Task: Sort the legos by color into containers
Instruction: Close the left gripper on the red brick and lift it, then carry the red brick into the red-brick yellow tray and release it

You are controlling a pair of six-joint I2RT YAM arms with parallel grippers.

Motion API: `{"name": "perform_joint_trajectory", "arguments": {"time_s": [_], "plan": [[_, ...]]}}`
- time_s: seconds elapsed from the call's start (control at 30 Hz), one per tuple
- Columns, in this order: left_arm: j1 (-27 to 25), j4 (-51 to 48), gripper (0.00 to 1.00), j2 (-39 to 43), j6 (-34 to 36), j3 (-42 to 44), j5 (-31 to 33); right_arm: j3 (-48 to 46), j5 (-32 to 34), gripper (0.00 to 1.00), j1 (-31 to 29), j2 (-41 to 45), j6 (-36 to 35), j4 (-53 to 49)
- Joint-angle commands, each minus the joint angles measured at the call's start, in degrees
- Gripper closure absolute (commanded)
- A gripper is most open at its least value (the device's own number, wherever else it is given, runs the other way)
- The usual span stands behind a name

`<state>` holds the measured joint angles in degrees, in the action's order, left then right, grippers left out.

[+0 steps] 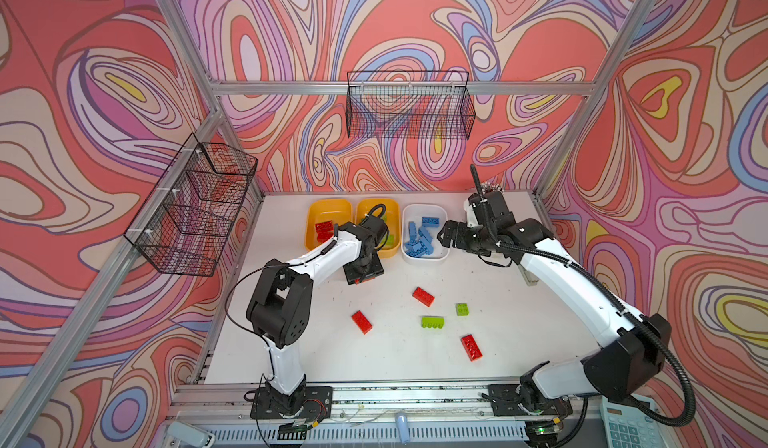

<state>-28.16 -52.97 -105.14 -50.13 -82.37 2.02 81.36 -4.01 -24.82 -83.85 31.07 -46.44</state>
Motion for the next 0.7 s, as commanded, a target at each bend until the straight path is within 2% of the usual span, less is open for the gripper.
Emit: {"name": "perform_joint_trajectory", "arguments": {"time_s": [0.0,0.2,0.37,0.67], "plan": [[3.9,-4.01,0.52,1.45,3.06,-4.38,2.25,2.99,-0.64,0.02,-0.1,-2.35,0.64,1.56],[12.41,-4.78,0.52,-2.3,6.45,-13.19,2.12,8.38,-1.07,0.02,-0.13,-7.82,0.84,2.33],[18.29,-4.15,0.52,-9.33,8.01,-21.9,0.94,14.31,-0.91,0.02,-0.14,-13.0,0.49,1.52],[22.66,-6.17,0.5,-25.66,7.62,-41.72,-3.53,25.15,0.19,0.02,-0.08,-21.76,0.01,-1.7]]}}
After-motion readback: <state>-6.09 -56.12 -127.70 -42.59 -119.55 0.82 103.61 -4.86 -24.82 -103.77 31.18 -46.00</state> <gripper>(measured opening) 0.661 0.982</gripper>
